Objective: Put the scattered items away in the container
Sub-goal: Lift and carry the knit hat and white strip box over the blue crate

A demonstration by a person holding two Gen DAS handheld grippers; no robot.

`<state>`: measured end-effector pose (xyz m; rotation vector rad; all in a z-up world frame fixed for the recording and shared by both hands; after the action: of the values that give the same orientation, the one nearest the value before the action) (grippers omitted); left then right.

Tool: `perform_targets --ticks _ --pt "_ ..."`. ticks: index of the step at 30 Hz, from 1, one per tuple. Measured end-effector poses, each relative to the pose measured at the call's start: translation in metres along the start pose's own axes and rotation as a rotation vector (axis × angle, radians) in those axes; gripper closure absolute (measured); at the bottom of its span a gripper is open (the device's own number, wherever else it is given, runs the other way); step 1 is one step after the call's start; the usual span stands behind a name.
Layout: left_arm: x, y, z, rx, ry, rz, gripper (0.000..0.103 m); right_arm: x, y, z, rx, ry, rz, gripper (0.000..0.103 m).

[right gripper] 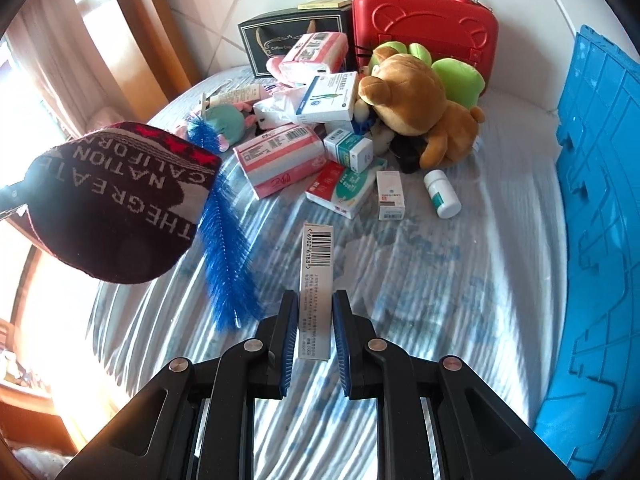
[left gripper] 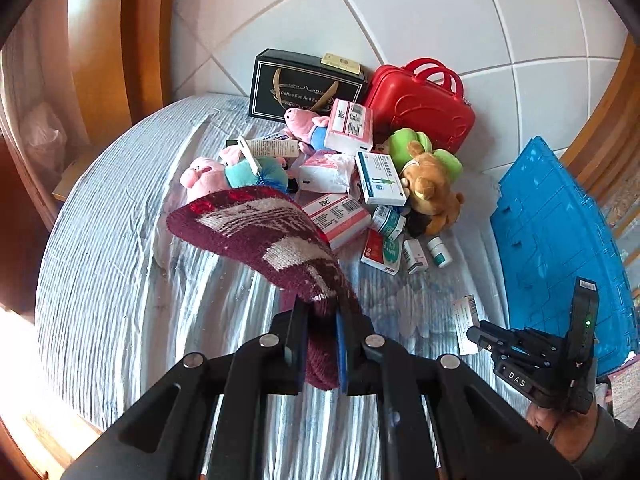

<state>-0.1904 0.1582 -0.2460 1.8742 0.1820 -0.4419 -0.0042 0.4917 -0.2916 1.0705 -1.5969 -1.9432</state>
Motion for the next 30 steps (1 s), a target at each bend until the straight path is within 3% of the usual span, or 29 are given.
perform_targets --ticks 13,30 --pt "0.013 0.020 -0.017 -0.014 0.023 -0.034 0.092 0.006 0.041 0.008 -0.040 0.077 -0.047 0.086" --pt "0.012 0.020 -0.055 -0.098 0.008 -0.041 0.092 0.011 0.088 -0.008 -0.044 0.148 -0.066 0.086"
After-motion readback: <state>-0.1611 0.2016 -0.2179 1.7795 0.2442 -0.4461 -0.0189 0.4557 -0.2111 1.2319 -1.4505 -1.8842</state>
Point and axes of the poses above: each gripper's, at about its wrist camera, not at the fingertips, and y roughly against the way its jaws point, z to its left, x to its underside, the point moved 6 cm from there along -y, roughly the way its jaws point, and after that the axes turned 12 degrees about z, right-handed, at the moved point
